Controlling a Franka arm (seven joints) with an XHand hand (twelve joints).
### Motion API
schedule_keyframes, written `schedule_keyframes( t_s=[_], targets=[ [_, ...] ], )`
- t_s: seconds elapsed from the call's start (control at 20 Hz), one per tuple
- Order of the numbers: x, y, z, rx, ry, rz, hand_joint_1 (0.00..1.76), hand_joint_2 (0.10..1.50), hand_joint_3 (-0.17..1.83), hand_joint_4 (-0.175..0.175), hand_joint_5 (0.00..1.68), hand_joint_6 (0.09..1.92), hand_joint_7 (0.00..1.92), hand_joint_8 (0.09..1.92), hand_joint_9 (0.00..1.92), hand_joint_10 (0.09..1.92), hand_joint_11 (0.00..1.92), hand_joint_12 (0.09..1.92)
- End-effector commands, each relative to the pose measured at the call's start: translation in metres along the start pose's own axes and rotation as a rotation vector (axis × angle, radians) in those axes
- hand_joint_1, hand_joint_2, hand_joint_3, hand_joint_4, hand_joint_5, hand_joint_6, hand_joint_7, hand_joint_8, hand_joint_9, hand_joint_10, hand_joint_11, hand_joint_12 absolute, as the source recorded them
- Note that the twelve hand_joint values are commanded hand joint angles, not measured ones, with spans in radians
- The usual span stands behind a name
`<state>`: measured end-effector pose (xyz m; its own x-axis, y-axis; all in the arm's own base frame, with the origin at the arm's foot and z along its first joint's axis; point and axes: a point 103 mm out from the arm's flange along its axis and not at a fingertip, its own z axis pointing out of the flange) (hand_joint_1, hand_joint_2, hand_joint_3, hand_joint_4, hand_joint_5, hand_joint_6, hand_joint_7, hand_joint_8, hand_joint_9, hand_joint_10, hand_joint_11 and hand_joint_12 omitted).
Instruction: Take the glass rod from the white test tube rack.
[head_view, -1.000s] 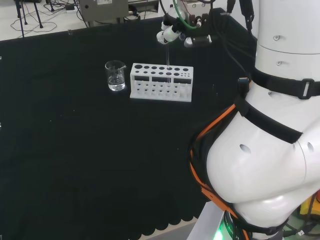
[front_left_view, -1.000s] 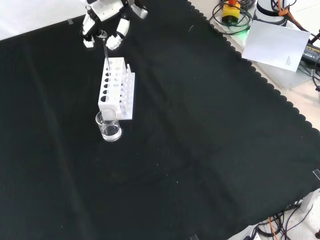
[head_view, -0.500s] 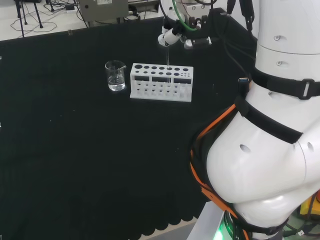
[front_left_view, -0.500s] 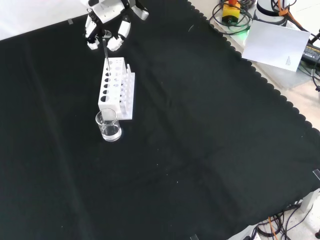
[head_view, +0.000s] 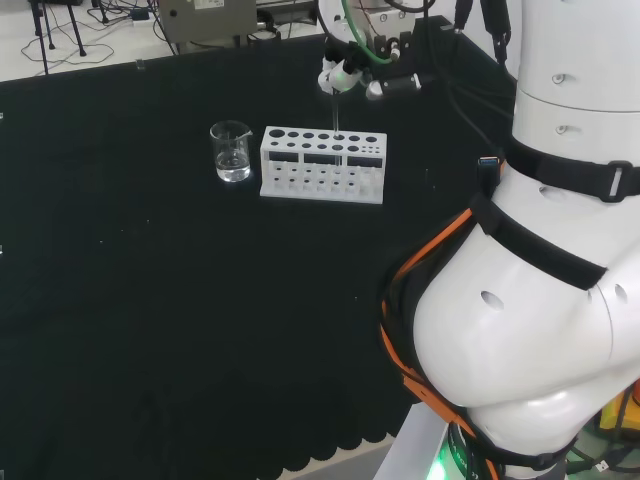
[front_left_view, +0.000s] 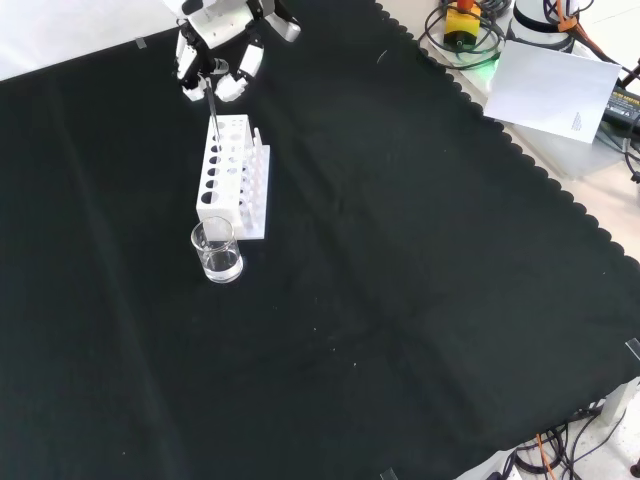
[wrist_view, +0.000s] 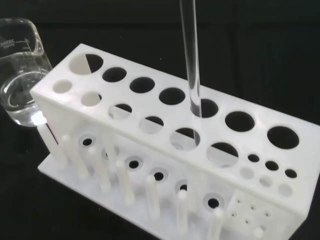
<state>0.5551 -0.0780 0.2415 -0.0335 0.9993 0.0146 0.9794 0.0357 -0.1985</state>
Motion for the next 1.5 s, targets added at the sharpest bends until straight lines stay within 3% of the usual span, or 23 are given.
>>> schedule_keyframes(
  t_s=[0.05,0.3,0.4,0.5,0.65,0.8,0.9,1.05,1.15,1.25,1.5],
  targets=[
    [0.003,-0.002,-0.001,-0.026,-0.003,-0.009,0.91,0.93,0.59,-0.175,0.62,0.94,1.06,1.17,1.45,1.07,0.97,1.26],
    [0.009,-0.002,-0.002,-0.053,-0.025,-0.014,1.00,0.89,0.65,-0.175,0.71,0.92,1.10,1.15,1.49,1.03,1.05,1.22],
    [0.011,-0.002,-0.002,-0.061,-0.026,-0.017,1.07,1.02,0.37,-0.175,0.79,1.14,1.14,1.14,1.52,1.00,1.11,1.19],
    [0.014,-0.001,-0.002,-0.061,-0.024,-0.022,1.18,1.09,0.19,-0.175,0.83,1.18,0.99,1.18,1.52,0.99,1.14,1.17],
    [0.019,0.001,-0.003,-0.055,-0.029,-0.026,1.23,1.11,0.13,-0.175,0.85,1.18,0.92,1.20,1.52,0.99,1.16,1.16],
    [0.020,-0.001,-0.005,-0.108,-0.019,-0.021,1.24,1.09,0.13,-0.175,0.88,1.14,0.94,1.17,1.52,1.01,1.20,1.13],
    [0.023,-0.004,-0.013,-0.167,0.012,-0.002,1.25,1.00,0.28,-0.175,0.91,1.11,0.97,1.15,1.53,1.00,1.28,1.04],
    [0.025,-0.008,-0.027,-0.250,0.035,0.020,1.27,0.78,0.67,-0.175,0.98,1.13,1.03,1.16,1.60,0.96,1.35,0.92],
    [0.025,-0.012,-0.035,-0.302,0.038,0.035,1.21,0.74,0.73,-0.175,1.02,1.11,1.30,1.11,1.67,0.89,1.39,0.90],
    [0.023,-0.016,-0.043,-0.326,0.041,0.047,1.19,0.70,0.76,-0.175,1.08,1.04,1.45,1.03,1.73,0.81,1.42,0.89],
    [0.019,-0.026,-0.056,-0.322,0.035,0.065,1.20,0.61,0.83,-0.175,1.20,0.87,1.56,0.93,1.80,0.69,1.45,0.89]
  ],
)
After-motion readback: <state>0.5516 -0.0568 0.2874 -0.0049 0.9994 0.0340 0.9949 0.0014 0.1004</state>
